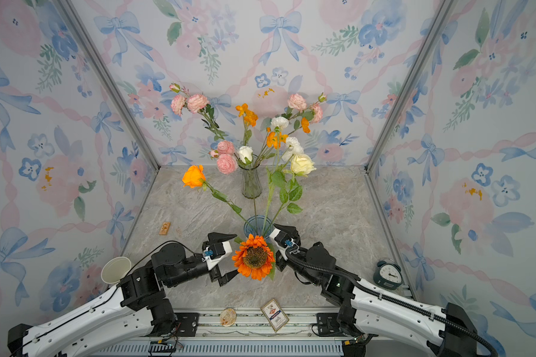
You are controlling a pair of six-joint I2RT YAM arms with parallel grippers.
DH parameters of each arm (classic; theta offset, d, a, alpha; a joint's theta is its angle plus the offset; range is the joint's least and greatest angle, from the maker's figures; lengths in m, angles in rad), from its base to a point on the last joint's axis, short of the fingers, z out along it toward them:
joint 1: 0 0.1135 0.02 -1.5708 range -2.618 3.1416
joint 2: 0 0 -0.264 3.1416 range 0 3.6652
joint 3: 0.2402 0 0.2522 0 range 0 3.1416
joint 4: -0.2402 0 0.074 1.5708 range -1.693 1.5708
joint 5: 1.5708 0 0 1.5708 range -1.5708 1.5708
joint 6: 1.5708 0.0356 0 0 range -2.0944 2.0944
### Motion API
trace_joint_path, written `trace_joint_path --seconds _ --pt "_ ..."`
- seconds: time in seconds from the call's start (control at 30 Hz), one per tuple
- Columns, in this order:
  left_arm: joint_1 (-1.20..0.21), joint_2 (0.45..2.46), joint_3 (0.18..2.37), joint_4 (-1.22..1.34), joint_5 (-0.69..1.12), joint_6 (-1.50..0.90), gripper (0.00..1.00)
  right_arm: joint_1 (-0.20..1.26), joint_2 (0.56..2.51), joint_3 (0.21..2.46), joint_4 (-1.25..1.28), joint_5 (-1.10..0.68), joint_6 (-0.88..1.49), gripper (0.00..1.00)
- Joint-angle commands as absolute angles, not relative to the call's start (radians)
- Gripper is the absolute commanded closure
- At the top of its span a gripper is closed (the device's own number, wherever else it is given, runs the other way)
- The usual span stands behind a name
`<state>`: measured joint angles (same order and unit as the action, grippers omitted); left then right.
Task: Arrange flowers in a vase
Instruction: Place the flower in the vase, then pick up the vase from the center of the table.
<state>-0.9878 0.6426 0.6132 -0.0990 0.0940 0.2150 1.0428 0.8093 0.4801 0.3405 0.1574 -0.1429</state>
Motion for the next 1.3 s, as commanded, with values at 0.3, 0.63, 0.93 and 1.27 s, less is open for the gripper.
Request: trace_joint_path --seconds 0.3,0.63,0.93,1.27 --pt "-0.979 0.632 0.606 -0.078 0.09 0.21 0.02 1.051 0.598 0.45 0.063 0.215 -0.034 0.03" --pt "-0.978 0.618 0.605 -0.079 0.06 0.208 0.02 1.011 0.525 0.334 0.055 0.326 0.071 0.03" --pt "-0.977 0.624 0.605 -0.08 -0.026 0.201 0.02 0.955 0.819 0.327 0.44 0.169 -0.02 0.03" --pt "-0.966 0.644 0.606 -0.08 -0.014 0.204 0.02 0.801 1.098 0.364 0.781 -0.099 0.046 0.03"
